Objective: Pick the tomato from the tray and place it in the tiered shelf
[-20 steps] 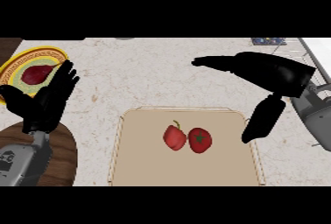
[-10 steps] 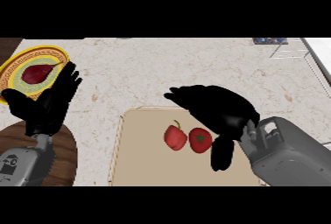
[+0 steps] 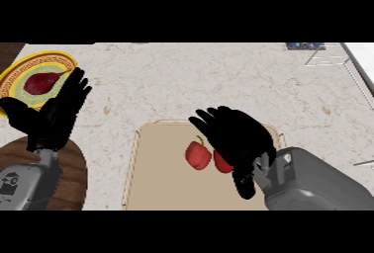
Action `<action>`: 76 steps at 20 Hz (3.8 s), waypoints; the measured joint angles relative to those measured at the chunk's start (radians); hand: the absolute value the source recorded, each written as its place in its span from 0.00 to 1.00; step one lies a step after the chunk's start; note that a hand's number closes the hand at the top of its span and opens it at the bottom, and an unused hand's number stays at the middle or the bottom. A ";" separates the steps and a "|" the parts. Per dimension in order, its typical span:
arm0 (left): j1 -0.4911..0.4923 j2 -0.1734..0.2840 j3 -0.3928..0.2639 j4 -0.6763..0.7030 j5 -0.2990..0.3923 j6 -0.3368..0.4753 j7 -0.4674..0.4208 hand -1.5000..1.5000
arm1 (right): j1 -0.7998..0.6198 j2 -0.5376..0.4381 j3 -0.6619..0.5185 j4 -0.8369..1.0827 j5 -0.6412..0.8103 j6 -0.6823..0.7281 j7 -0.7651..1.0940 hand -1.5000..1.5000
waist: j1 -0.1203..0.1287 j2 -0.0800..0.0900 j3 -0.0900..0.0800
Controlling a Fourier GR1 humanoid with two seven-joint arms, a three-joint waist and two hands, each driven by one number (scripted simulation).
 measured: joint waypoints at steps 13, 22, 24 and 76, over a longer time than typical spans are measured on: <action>0.011 -0.033 0.038 -0.017 -0.038 -0.031 0.013 0.50 | 0.147 0.047 -0.021 -0.026 0.203 0.093 -0.056 0.00 | 0.000 0.000 0.000; 0.008 -0.060 0.062 -0.007 -0.068 -0.054 0.009 0.50 | 0.234 0.082 -0.056 0.017 0.357 0.085 -0.176 0.00 | 0.000 0.001 0.000; 0.007 -0.068 0.065 -0.010 -0.076 -0.052 0.015 0.50 | 0.249 0.096 -0.050 0.053 0.401 0.061 -0.214 0.00 | 0.000 0.001 0.000; 0.011 -0.095 0.139 -0.013 -0.112 -0.123 0.024 0.50 | 0.135 0.390 -0.424 -0.260 0.709 -0.535 0.230 1.00 | -0.009 -0.005 -0.001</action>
